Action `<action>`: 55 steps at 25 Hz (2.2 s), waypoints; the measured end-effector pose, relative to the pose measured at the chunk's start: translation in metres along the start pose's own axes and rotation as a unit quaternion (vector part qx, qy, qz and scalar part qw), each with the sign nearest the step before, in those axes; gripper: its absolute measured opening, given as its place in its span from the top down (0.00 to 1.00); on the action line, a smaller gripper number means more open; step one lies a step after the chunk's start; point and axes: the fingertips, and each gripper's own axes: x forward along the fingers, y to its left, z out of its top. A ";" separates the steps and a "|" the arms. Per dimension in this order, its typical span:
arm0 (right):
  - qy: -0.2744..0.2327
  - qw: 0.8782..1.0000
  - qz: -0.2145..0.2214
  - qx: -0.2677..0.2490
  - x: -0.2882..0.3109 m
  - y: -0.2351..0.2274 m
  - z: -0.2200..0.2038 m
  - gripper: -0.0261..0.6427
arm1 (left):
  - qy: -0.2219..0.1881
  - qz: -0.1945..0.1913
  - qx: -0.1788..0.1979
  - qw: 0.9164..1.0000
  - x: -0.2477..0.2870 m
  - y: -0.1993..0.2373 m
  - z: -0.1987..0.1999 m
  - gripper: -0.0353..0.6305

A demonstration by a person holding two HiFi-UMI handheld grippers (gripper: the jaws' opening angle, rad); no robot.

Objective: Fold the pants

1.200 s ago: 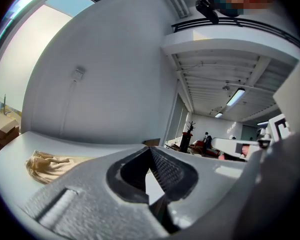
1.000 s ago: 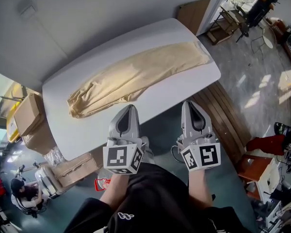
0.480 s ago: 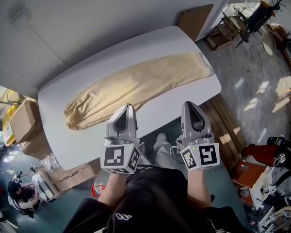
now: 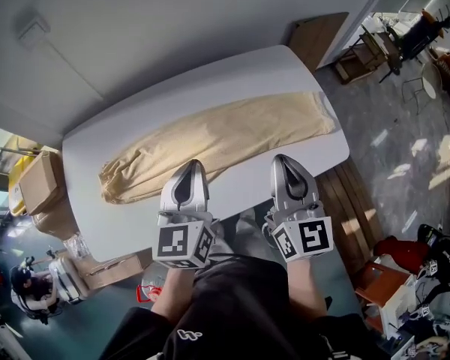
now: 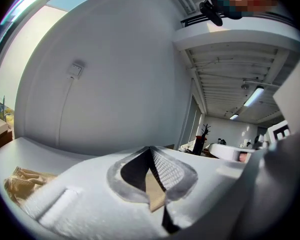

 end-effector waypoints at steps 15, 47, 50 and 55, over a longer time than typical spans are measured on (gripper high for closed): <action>0.023 0.997 -0.066 0.037 -0.006 -0.111 -0.034 0.96 | 0.062 -0.034 0.017 0.997 0.061 -0.048 -0.045 0.95; 0.258 0.943 -0.173 0.122 0.043 -0.363 -0.237 0.41 | 0.167 0.000 0.035 0.985 0.155 -0.085 -0.127 0.95; 0.283 0.932 -0.180 0.140 0.048 -0.379 -0.252 0.41 | 0.174 0.011 0.030 0.984 0.156 -0.080 -0.132 0.95; 0.298 0.921 -0.200 0.153 0.055 -0.396 -0.264 0.42 | 0.177 0.018 0.029 0.984 0.160 -0.068 -0.133 0.95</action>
